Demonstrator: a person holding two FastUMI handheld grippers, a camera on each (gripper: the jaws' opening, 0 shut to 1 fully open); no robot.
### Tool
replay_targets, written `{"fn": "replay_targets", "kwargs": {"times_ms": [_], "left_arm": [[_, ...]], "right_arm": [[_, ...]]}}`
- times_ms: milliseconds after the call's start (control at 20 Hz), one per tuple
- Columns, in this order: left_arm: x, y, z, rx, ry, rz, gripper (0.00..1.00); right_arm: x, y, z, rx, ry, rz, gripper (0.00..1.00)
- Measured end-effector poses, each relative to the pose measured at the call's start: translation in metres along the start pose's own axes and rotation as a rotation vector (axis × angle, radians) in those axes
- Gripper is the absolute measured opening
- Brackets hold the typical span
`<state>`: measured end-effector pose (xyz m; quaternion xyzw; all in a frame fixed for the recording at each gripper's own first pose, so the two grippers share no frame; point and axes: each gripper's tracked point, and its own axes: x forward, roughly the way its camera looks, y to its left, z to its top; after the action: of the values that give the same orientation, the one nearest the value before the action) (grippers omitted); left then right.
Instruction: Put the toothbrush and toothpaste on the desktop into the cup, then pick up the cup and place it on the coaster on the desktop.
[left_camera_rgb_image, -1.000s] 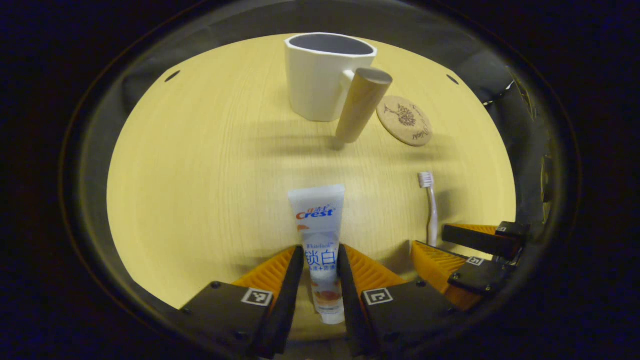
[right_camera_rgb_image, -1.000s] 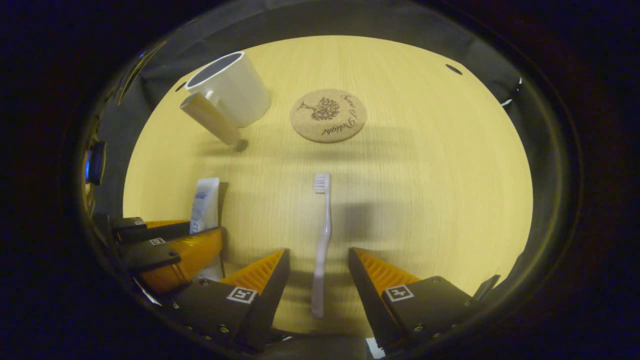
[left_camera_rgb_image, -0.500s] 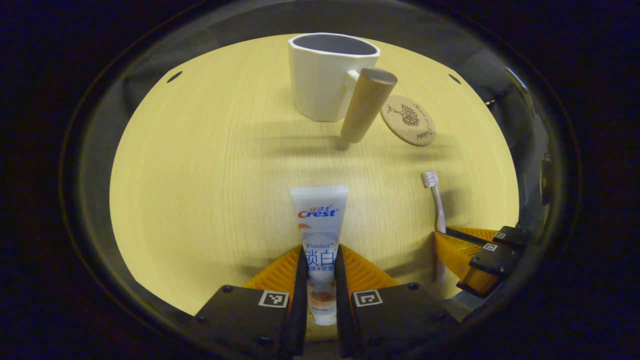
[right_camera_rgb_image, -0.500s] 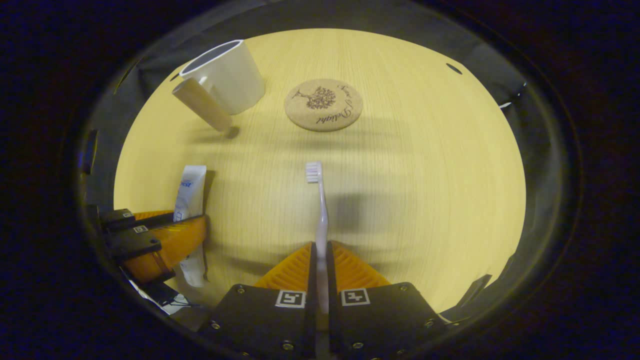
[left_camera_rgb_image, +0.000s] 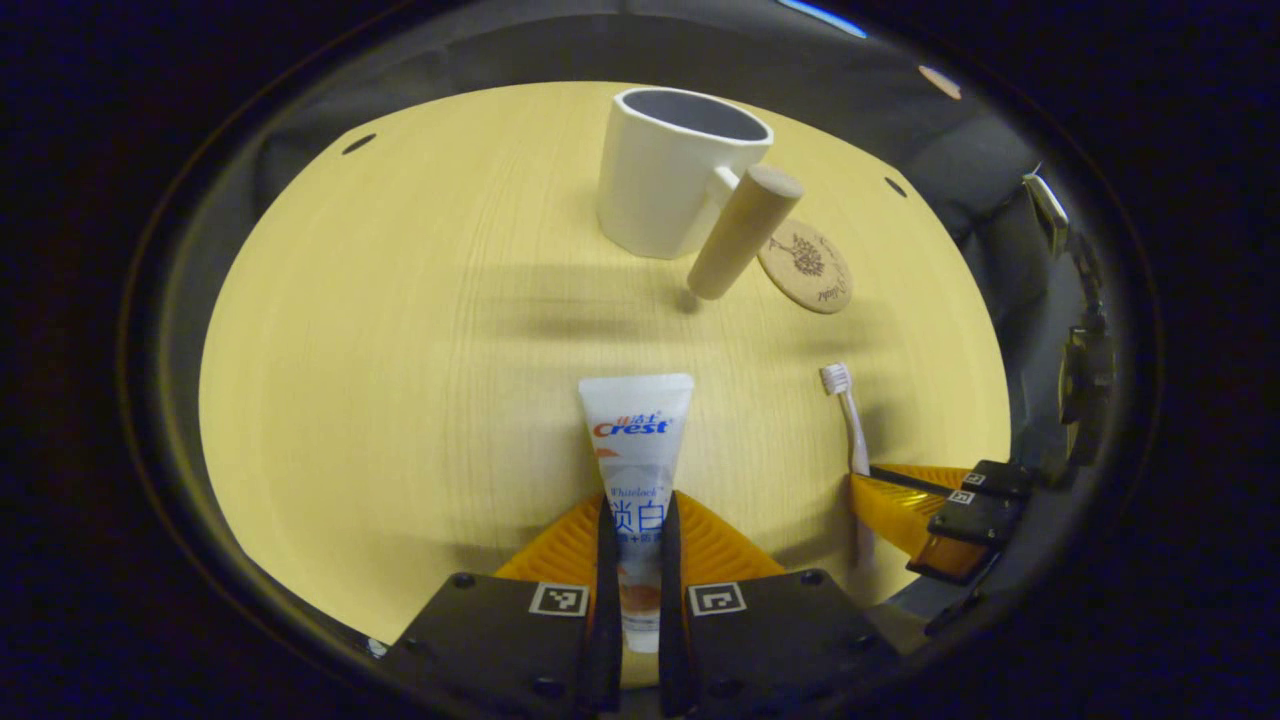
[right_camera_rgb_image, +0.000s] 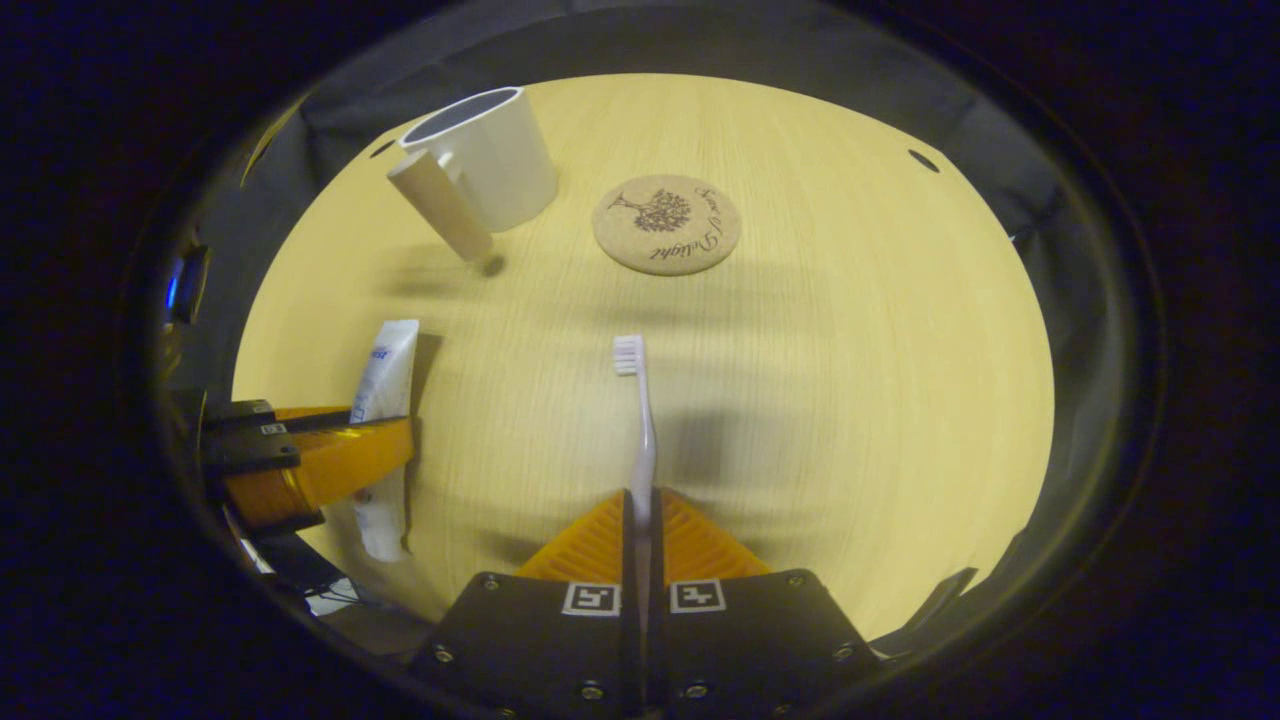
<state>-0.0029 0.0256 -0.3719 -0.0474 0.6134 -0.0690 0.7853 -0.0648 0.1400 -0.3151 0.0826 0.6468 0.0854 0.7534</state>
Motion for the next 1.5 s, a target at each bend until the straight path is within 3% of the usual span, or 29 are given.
{"fn": "replay_targets", "kwargs": {"times_ms": [150, 350, 700, 1050, 1350, 1500], "left_arm": [[-0.004, 0.003, 0.005, 0.001, -0.052, 0.001, 0.21], [-0.014, 0.005, 0.017, 0.020, -0.136, 0.017, 0.21], [-0.050, 0.008, 0.045, -0.001, -0.303, 0.017, 0.22], [-0.115, 0.007, 0.129, 0.004, -0.624, 0.022, 0.21], [-0.162, 0.000, 0.185, 0.000, -0.832, -0.003, 0.22], [-0.174, -0.005, 0.210, 0.016, -0.930, -0.006, 0.22]], "right_arm": [[-0.005, -0.001, 0.000, 0.009, -0.039, 0.016, 0.04], [-0.018, 0.007, 0.005, 0.029, -0.126, 0.093, 0.04], [-0.054, 0.014, 0.034, 0.044, -0.330, 0.170, 0.04], [-0.103, 0.012, 0.077, 0.033, -0.570, 0.195, 0.04], [-0.127, 0.007, 0.099, 0.026, -0.674, 0.205, 0.07], [-0.137, 0.006, 0.108, 0.045, -0.719, 0.217, 0.03]]}}
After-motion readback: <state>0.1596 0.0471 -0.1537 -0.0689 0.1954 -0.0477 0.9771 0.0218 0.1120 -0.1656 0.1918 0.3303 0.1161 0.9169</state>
